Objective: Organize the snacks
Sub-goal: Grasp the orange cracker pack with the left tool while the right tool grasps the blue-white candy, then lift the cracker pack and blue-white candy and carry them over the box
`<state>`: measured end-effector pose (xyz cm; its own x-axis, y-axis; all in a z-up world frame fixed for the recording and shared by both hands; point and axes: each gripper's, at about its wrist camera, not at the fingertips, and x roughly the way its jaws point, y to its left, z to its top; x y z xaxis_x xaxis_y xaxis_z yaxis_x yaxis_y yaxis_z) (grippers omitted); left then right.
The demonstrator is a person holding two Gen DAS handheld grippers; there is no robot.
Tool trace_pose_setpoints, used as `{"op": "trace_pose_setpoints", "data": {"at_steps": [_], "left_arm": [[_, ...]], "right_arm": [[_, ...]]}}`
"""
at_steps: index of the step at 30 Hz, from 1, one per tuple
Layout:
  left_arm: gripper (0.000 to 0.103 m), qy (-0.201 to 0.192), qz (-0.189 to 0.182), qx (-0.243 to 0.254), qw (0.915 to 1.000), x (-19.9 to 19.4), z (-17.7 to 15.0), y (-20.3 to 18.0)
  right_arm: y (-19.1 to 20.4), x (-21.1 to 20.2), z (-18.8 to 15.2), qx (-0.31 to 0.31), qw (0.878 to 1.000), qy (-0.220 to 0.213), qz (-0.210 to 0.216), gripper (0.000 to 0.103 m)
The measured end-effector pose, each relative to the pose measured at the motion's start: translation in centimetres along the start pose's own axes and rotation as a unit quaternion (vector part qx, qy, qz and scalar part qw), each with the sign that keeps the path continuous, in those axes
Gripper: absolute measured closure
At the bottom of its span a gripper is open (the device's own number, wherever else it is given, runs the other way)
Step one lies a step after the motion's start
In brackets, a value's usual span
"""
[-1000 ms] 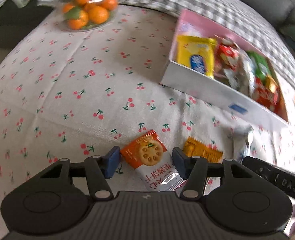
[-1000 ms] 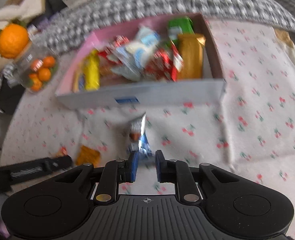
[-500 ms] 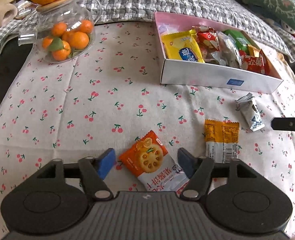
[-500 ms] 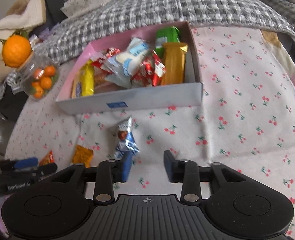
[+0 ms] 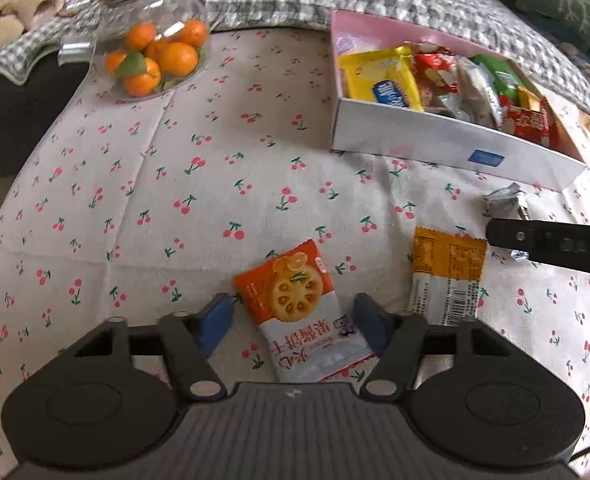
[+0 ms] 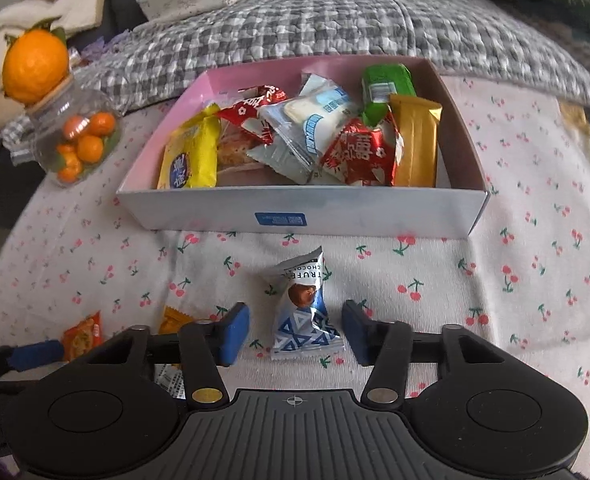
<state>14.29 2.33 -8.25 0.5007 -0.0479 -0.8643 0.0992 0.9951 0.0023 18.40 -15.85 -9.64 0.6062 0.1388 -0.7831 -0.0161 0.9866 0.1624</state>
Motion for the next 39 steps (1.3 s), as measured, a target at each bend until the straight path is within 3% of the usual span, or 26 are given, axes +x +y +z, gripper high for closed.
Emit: {"op": "trace_pose_setpoints", "data": {"at_steps": [2,5,17,26,32,39], "left_arm": [[0.063,-0.003,-0.004,0.009,0.9999,-0.3,-0.1,0.0],[0.067,-0.002,-0.007,0.016,0.9998,-0.2,0.0,0.1],[0.067,0.001,-0.034,-0.009,0.9994,-1.1,0.3,0.8],[0.067,-0.030,-0.054,-0.026,0.9977,-2.9,1.4,0.2],[0.067,-0.051,-0.050,-0.012,0.9973,-3.4,4.1,-1.1],[0.067,-0.067,-0.060,-0.001,0.9960,-3.0,8.4,-2.2]], "right_arm": [[0.1,0.0,0.0,-0.008,1.000,0.002,-0.002,0.073],[-0.1,-0.1,0.1,-0.002,1.000,0.010,0.005,0.078],[-3.2,-2.0,-0.3,0.091,0.994,0.051,0.030,0.078],[-5.1,-4.1,0.7,0.156,0.985,0.026,0.062,0.078],[-5.3,-4.0,2.3,0.177,0.982,0.027,0.055,0.078],[-7.0,-3.7,5.5,0.214,0.974,-0.003,0.072,0.078]]}}
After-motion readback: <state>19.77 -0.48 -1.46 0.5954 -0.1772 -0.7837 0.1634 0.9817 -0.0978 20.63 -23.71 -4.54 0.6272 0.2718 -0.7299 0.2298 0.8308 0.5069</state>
